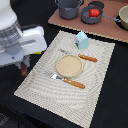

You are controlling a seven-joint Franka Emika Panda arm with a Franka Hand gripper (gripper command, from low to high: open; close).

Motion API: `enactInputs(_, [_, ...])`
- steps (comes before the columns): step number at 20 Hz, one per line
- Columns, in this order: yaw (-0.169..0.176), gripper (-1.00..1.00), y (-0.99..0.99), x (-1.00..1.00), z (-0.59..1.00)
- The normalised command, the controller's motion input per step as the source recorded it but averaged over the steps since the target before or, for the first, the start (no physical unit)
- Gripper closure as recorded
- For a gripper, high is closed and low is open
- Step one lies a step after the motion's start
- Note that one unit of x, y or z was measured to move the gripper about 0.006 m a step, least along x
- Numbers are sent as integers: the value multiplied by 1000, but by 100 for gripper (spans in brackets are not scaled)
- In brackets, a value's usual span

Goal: Interact with the objects in diverse but meaningful ways.

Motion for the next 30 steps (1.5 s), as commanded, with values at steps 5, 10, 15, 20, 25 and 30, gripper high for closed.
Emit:
enactInputs(5, [0,100,-185,988,517])
enactInputs(10, [0,100,-251,986,318])
enactInputs(15, [0,100,-297,975,214])
enactInputs(20, [0,100,-366,979,11])
enactInputs(25, [0,100,-358,996,0])
enactInputs(30, [0,100,-289,1000,0])
